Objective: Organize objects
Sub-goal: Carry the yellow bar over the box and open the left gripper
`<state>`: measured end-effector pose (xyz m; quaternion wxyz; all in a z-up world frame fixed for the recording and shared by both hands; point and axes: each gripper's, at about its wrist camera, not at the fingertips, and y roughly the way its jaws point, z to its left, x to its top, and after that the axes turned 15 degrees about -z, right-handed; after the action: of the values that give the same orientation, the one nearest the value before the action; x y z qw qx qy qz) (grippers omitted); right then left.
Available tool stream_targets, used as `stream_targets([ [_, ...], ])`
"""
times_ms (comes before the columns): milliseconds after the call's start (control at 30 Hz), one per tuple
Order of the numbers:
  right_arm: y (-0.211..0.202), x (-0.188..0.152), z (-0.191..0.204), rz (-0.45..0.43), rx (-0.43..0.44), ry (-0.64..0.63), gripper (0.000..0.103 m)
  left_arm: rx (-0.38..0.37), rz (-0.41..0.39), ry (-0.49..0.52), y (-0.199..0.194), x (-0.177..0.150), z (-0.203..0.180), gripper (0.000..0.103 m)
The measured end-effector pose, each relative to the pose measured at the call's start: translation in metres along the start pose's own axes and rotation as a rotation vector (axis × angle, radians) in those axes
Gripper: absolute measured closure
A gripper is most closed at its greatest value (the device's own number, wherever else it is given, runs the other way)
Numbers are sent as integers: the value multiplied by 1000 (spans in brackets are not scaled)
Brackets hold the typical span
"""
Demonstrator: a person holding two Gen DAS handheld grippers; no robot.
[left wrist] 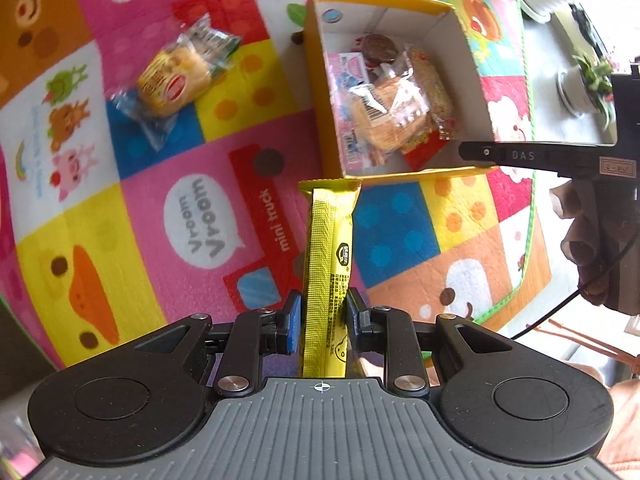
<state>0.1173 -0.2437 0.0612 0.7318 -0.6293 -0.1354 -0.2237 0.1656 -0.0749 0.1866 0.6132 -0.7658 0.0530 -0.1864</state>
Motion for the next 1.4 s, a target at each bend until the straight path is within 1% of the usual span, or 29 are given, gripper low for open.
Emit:
stream_targets([
  [133,-2,-4,-4,12,-7,-28,87,-57,-20,17,-17,14,-8,77],
  [300,-2,-1,-12,13,7,10,87,-114,-41,49,-47,27,-23,77],
  [367,-1,-1,-12,17,17,0,87,-132,-60,27,-54,32,-25,77],
  [500,2,0,-13,28,33,-8,87,-159,-99,-67,-55,49,-27,77],
  [667,4,3,-14,40,55,-27,87,-118,-145,-65,-42,77,-41,77],
  [833,3,5,-18,34,78,-24,87,-69,-187,-93,-26,94,-49,77],
  [1000,3,4,-21,36,93,-4,87,-42,-236,-144,-20,108,-53,77],
  [1167,5,3,-21,31,91,12,87,-4,-278,-131,-22,114,-62,77],
  [1400,1,2,-22,22,92,13,87,-1,-287,-83,-19,109,-71,76],
])
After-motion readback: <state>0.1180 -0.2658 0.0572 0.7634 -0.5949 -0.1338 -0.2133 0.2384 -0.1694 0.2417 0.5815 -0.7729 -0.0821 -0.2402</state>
